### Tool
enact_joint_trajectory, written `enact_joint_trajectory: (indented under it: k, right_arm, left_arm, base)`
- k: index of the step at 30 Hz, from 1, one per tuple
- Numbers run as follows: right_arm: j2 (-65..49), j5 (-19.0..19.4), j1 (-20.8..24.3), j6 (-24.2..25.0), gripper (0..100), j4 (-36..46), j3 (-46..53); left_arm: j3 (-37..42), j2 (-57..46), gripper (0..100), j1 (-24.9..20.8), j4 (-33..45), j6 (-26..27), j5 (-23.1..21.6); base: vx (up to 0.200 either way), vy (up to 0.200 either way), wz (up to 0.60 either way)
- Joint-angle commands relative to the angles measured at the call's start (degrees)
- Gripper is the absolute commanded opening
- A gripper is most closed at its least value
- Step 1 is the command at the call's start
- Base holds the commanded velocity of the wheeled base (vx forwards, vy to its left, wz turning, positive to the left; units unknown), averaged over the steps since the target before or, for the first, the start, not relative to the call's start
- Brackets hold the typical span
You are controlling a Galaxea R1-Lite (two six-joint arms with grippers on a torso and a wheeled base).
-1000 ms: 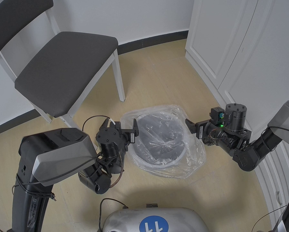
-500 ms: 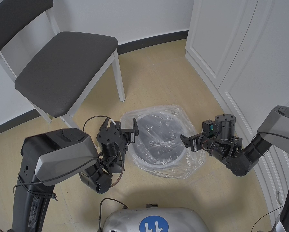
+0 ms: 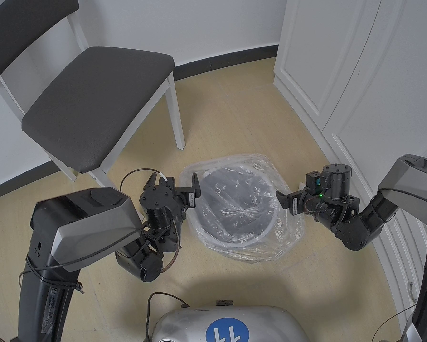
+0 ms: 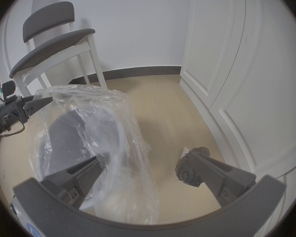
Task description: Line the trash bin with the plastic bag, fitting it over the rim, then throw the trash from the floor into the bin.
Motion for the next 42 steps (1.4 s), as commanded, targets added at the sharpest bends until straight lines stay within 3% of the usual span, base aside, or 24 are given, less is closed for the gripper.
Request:
enact_joint_trajectory:
  k: [1, 18, 22, 30, 34, 37, 42]
  right_arm:
    - [-0.19, -0.01, -0.89, 0.00, 100, -0.17, -0.74]
    - [3.68, -0.01, -5.37, 1.23, 100, -0.34, -8.30]
    - [5.79, -0.18, -5.46, 3.60, 100, -0.34, -11.02]
    - [6.31, -0.01, -4.75, 3.87, 100, -0.87, -11.02]
    - [5.35, -0.01, -4.40, 3.87, 100, -2.98, -9.53]
    - [-0.63, 0.34, -1.59, 3.43, 100, -4.92, -2.67]
    - [-11.53, 5.97, 2.80, 3.78, 100, -4.74, 6.65]
  left_arm:
    - [-0.41, 0.22, 100, 1.33, -0.03, 0.37, 0.03]
    - [-2.96, 2.16, 100, 3.97, 0.05, 1.69, 0.03]
    - [-4.27, 3.21, 100, 3.97, -0.03, 1.60, -0.05]
    - [-8.32, 5.23, 100, 3.88, -0.03, 1.16, -0.14]
    - [-11.92, 7.17, 100, 3.88, -0.03, 1.07, 0.03]
    - [-12.62, 7.96, 100, 3.97, -0.03, 1.07, 0.03]
    - [-12.62, 8.13, 100, 4.23, 0.05, 1.25, 0.74]
  base:
    - [0.000, 0.000, 0.00]
    - [0.000, 0.000, 0.00]
    - [0.000, 0.000, 0.00]
    - [0.000, 0.000, 0.00]
    - [0.000, 0.000, 0.00]
    - [0.000, 0.000, 0.00]
    - [0.000, 0.000, 0.00]
